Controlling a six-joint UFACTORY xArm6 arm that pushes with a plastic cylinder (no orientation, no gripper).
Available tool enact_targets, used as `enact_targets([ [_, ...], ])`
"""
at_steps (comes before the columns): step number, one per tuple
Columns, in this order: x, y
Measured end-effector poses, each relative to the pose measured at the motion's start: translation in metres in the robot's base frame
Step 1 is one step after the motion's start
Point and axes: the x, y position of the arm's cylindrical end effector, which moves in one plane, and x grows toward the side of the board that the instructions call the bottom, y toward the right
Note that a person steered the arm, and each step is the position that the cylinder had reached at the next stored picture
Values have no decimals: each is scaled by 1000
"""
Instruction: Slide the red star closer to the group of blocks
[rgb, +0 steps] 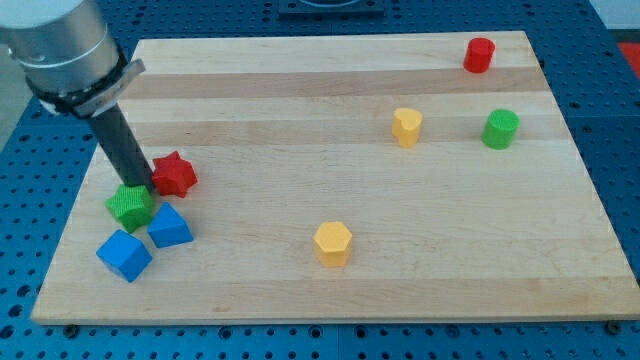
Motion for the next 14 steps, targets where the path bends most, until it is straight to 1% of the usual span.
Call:
enact_targets([
  [1,20,0],
  [2,0,0],
  [3,-77,0],
  [4,-127,12],
  [5,-120,54],
  [6,-103,81],
  [8,-70,81],
  [9,-69,54],
  [11,-64,49],
  [14,-2,49],
])
